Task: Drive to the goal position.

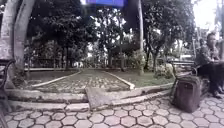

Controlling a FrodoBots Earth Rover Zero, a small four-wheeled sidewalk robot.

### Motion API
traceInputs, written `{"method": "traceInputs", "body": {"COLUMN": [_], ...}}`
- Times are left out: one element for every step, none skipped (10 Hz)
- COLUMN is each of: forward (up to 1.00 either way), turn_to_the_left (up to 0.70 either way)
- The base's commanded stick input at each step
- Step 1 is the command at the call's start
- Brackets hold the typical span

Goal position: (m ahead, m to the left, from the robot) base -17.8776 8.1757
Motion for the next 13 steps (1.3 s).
{"method": "traceInputs", "body": {"forward": [0.45, 0.45, 0.45, 0.45, 0.45, 0.45, 0.45, 0.33, 0.19, 0.17, 0.17, 0.17, 0.18], "turn_to_the_left": [0.00, 0.00, 0.00, 0.00, 0.00, 0.00, 0.00, 0.00, 0.00, 0.00, 0.00, 0.00, 0.00]}}
